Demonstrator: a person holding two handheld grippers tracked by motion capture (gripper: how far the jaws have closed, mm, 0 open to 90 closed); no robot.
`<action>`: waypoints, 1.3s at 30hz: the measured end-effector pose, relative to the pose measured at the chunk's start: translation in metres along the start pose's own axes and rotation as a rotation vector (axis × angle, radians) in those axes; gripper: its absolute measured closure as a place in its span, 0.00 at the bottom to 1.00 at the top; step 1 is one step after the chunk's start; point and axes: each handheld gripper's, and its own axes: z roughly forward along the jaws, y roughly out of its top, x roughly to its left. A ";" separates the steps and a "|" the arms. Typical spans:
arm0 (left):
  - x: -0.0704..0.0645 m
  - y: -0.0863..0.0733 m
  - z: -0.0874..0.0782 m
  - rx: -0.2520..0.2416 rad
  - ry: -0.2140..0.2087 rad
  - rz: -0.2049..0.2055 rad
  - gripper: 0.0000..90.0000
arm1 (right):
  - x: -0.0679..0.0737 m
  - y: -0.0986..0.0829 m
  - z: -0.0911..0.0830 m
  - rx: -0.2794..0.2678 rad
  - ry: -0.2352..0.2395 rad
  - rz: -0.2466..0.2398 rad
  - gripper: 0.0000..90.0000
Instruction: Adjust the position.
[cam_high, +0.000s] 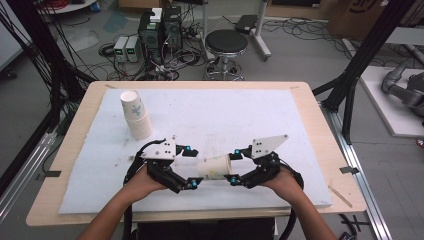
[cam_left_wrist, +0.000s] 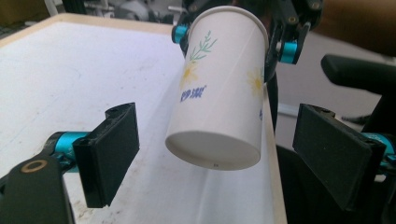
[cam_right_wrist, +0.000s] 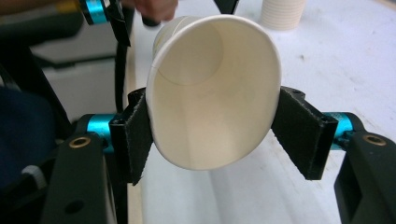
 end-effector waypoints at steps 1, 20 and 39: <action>0.001 0.001 0.000 0.018 -0.001 0.010 0.16 | 0.000 0.003 0.001 0.024 0.002 -0.010 0.36; 0.004 0.008 0.016 0.165 -0.002 0.039 0.17 | 0.001 0.048 0.012 0.302 -0.007 -0.151 0.36; 0.003 0.008 0.030 0.248 -0.031 0.064 0.23 | 0.008 0.071 0.034 0.479 0.008 -0.241 0.36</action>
